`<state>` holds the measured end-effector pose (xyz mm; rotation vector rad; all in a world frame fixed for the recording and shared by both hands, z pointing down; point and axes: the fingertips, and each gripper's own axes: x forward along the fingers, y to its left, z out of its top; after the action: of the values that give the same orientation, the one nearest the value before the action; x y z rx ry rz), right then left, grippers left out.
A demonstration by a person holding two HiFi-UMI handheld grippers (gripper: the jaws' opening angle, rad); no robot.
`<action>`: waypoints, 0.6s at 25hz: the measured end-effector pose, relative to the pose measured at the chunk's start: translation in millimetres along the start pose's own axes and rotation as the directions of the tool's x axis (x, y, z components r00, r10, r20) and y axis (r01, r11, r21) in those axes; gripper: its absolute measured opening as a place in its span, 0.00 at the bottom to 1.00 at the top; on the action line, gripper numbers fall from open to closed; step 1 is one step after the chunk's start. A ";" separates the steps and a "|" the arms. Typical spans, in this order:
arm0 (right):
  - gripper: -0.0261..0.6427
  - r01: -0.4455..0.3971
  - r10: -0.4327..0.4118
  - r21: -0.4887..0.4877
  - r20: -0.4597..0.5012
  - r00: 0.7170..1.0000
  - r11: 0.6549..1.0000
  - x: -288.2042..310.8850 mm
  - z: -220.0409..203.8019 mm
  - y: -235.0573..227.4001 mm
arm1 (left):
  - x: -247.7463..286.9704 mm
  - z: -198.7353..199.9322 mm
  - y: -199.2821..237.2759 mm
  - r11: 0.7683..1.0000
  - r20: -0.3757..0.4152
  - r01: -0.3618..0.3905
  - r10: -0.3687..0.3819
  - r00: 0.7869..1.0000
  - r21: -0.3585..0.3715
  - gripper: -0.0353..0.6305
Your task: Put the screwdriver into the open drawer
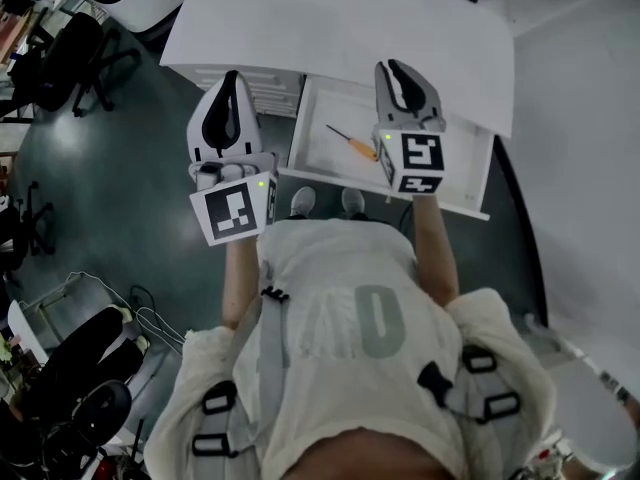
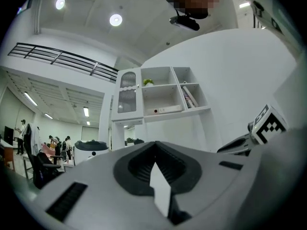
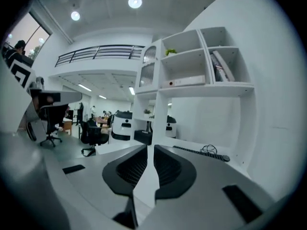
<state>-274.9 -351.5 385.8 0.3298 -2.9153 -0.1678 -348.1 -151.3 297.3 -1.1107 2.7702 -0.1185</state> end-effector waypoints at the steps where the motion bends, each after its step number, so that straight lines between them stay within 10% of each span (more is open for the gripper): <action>1: 0.09 0.013 -0.013 0.013 0.030 0.999 1.000 -6.6 8.1 1.2 | 2.3 6.5 -2.8 1.000 0.018 0.003 -0.003 1.000 -0.001 0.06; 15: 0.05 -0.008 -0.007 0.092 0.158 0.987 0.996 -52.0 50.4 25.6 | 9.9 10.3 -24.2 0.996 0.019 0.061 -0.062 0.998 0.071 0.06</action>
<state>-241.3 -310.2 330.5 0.3458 -3.0868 -0.0608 -336.9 -175.8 289.2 -1.1726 2.6916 -0.2081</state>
